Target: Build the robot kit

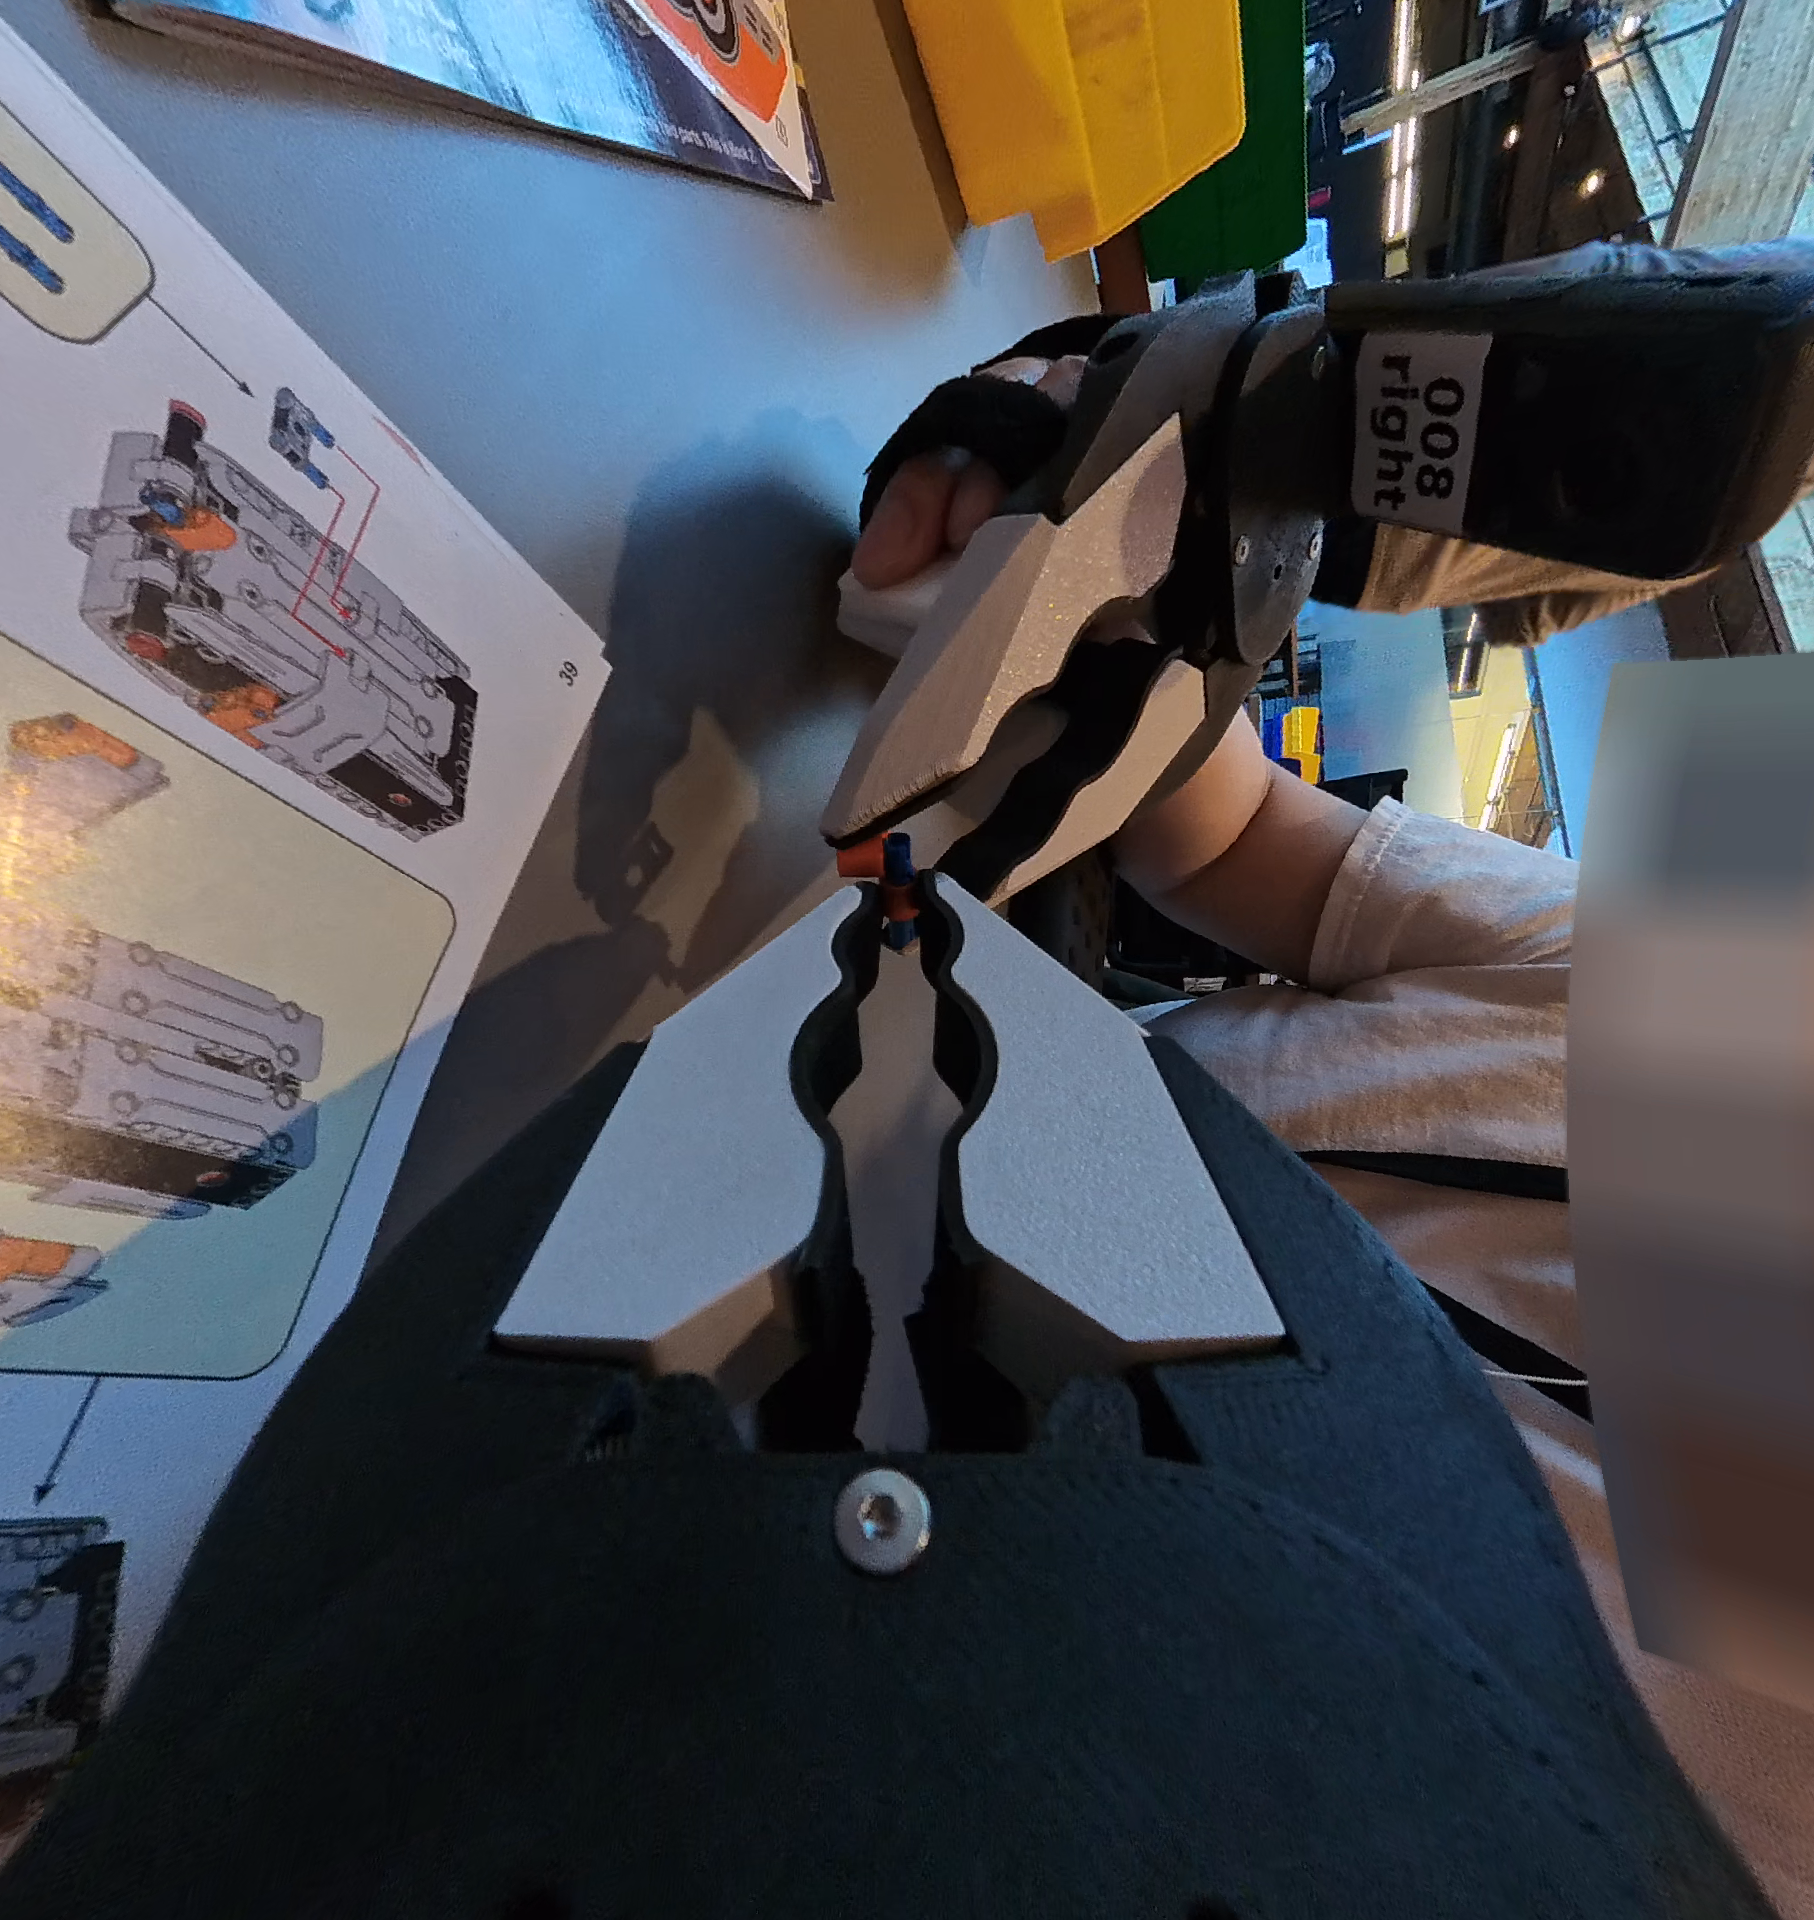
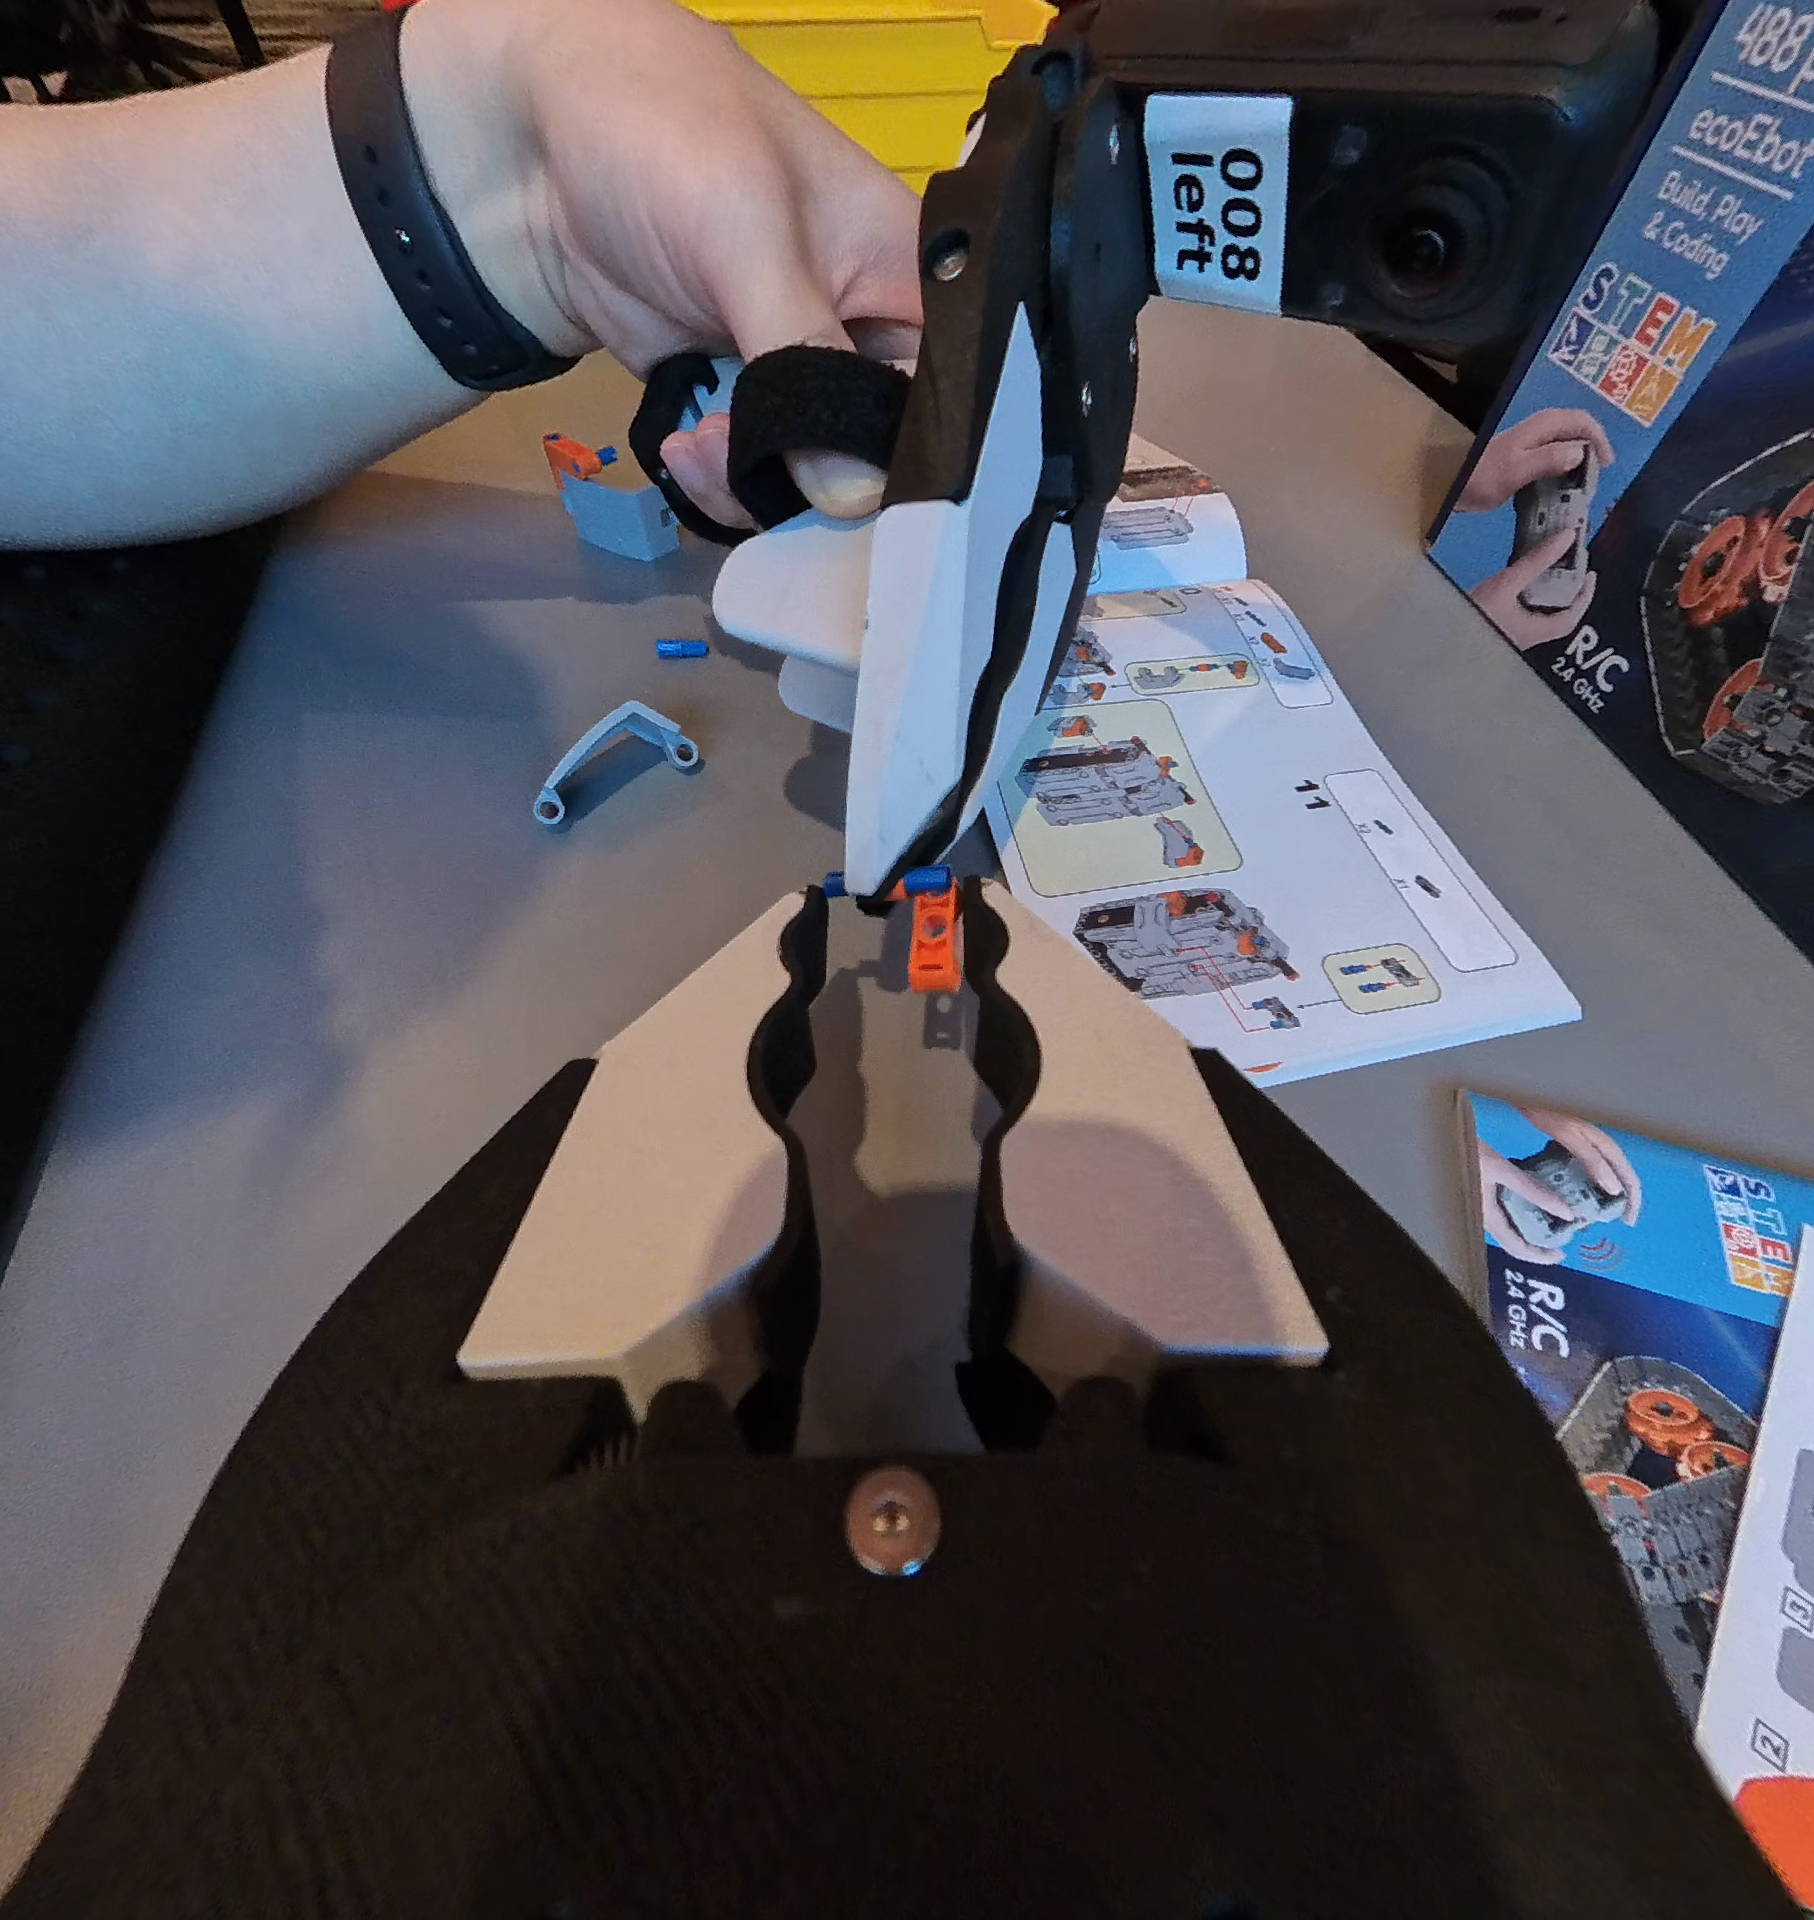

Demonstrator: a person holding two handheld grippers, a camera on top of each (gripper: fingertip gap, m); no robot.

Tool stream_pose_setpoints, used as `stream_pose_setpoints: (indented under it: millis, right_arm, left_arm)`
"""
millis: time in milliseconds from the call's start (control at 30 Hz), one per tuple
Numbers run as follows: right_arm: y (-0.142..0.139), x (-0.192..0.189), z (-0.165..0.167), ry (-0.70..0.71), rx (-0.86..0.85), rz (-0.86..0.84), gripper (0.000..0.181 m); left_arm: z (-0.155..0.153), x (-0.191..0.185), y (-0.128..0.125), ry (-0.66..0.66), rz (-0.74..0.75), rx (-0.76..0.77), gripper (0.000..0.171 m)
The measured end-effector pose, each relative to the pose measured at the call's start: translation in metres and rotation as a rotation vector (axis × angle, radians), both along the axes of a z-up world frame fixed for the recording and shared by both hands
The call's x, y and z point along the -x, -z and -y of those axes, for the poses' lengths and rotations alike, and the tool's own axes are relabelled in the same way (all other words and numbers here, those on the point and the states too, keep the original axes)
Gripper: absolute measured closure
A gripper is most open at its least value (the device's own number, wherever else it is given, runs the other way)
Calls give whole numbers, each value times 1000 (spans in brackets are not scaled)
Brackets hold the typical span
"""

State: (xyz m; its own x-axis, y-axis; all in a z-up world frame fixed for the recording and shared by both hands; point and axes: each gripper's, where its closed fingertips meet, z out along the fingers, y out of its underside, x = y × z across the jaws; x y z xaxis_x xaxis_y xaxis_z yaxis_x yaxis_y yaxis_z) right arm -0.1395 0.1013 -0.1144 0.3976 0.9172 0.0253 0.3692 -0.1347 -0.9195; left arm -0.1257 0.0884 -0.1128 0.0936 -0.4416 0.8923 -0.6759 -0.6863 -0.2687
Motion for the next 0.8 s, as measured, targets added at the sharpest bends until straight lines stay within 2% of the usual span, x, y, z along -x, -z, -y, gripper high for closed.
stream_pose_setpoints:
  millis: [333,500,700,800]
  right_arm:
    - [-10,-1,1,-11,39,-92,160]
    - [-2,-3,2,-18,35,-35,160]
    - [2,-26,-14,81,56,-15,162]
    - [15,-43,-23,143,61,69,169]
  left_arm:
    - [0,0,-1,-1,0,-13,166]
    - [0,1,2,3,-13,-18,166]
    - [-13,17,-4,-38,-35,-55,166]
    - [-21,30,-3,-59,-78,-90,166]
